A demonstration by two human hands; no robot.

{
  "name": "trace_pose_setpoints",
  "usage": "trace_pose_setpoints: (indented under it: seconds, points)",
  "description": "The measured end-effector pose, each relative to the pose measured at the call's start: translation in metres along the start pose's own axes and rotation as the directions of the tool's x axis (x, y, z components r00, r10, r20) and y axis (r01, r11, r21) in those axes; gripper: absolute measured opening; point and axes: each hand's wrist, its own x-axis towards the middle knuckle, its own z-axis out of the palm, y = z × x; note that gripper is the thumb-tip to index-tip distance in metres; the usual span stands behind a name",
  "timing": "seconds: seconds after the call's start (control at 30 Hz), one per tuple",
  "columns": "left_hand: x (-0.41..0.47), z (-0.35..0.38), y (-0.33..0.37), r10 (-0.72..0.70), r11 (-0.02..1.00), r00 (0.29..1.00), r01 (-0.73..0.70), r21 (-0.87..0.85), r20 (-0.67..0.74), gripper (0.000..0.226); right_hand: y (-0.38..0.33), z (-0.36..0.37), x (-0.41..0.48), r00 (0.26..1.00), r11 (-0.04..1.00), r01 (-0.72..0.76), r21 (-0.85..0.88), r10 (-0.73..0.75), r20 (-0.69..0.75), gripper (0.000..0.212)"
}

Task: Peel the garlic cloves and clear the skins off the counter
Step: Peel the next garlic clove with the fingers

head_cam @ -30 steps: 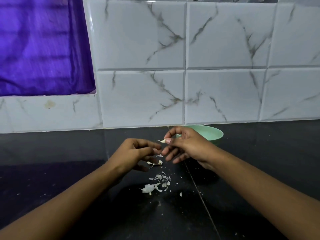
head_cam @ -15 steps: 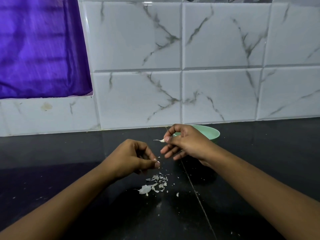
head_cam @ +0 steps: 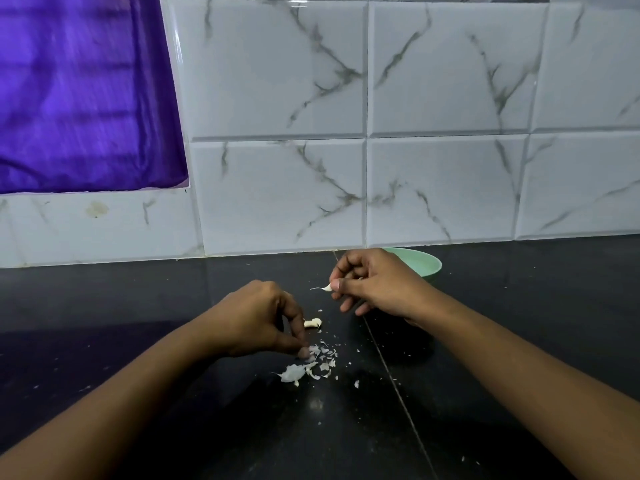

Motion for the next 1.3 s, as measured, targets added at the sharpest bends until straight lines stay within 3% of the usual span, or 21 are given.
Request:
trace_pose_setpoints:
  seconds: [0.13, 0.23, 0.43, 1.1, 1.3]
  points:
    - [0.000, -0.002, -0.001, -0.037, 0.998, 0.995, 0.032, -0.054, -0.089, 0.046, 0.001, 0.001, 0.000, 1.000, 0.998, 0.025, -0.049, -0.025, 0.001, 0.010]
    - [0.000, -0.003, 0.000, -0.062, 0.994, 0.989, 0.049, -0.098, -0.136, 0.048, 0.001, 0.001, 0.000, 0.999, 0.998, 0.042, -0.044, -0.042, -0.005, 0.009]
    - [0.002, 0.006, 0.003, -0.113, 0.972, 0.851, -0.013, -0.236, -0.513, 0.006, -0.004, 0.002, -0.001, 0.992, 0.991, 0.127, 0.035, -0.127, 0.001, 0.005]
    - [0.003, 0.014, 0.011, -0.126, 0.987, 0.833, 0.050, -0.154, -0.539, 0.003, -0.007, 0.015, -0.006, 0.986, 0.982, 0.165, 0.094, -0.161, -0.044, 0.012]
    - [0.003, 0.016, 0.014, -0.139, 0.987, 0.818, 0.071, -0.141, -0.558, 0.040, -0.009, 0.018, -0.008, 0.982, 0.981, 0.184, 0.063, -0.181, -0.055, 0.013]
